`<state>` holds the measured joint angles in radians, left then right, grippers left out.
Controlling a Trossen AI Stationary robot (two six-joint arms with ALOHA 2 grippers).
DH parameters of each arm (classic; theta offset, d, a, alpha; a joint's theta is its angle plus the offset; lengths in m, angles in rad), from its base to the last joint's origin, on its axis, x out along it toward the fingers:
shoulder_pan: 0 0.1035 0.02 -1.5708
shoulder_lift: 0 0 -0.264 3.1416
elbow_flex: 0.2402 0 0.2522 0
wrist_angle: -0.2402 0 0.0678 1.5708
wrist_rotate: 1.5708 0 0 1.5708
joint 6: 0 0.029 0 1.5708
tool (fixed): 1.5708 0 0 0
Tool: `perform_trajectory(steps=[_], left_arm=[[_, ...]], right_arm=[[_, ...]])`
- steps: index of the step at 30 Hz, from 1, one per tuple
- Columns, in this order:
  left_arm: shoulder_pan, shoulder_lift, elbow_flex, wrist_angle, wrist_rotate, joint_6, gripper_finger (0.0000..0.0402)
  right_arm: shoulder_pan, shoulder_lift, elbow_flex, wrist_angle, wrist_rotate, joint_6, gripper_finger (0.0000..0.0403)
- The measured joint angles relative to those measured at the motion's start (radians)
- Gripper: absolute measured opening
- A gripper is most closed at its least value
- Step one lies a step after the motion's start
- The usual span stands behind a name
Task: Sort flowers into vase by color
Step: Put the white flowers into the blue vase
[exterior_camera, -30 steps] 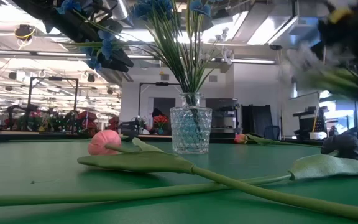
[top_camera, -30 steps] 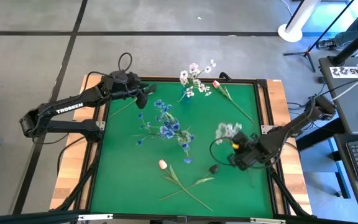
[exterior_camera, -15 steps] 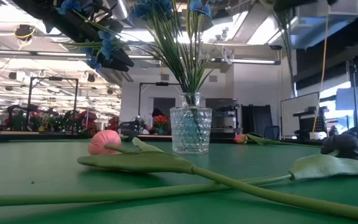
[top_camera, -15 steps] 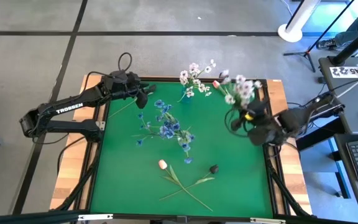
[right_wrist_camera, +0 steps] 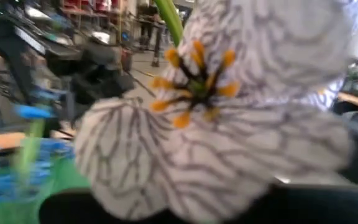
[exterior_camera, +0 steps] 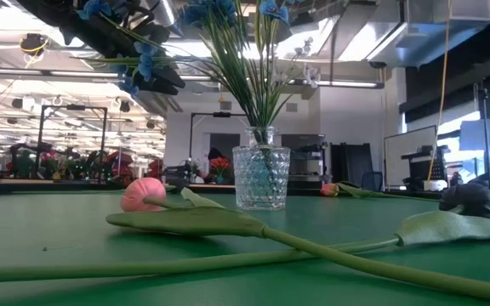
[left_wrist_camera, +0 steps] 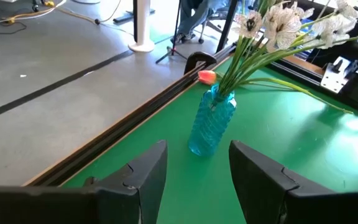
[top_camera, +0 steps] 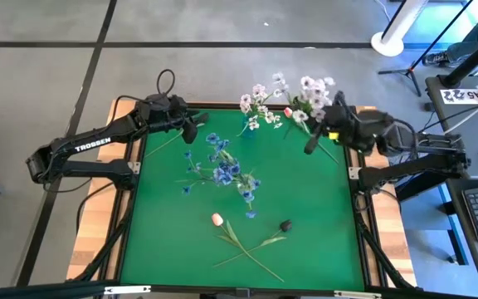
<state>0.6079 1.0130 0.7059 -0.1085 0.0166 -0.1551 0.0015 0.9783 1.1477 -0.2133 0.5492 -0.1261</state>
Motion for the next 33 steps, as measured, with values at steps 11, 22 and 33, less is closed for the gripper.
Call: perform_trajectory(steps=[11,22,33], left_arm=[[-0.02,0.0,0.0,0.015,0.0,-0.003,0.0168],[-0.02,0.0,0.0,0.015,0.0,-0.002,0.0168],[-0.02,0.0,0.0,0.015,0.0,-0.003,0.0168]], right_arm=[[-0.508,0.021,-0.021,0.079,-0.38,-0.095,0.0007],[-0.78,0.224,-0.193,0.53,-1.081,-0.029,0.0007],[-0.781,0.394,-0.207,0.834,-1.214,0.025,0.0007]])
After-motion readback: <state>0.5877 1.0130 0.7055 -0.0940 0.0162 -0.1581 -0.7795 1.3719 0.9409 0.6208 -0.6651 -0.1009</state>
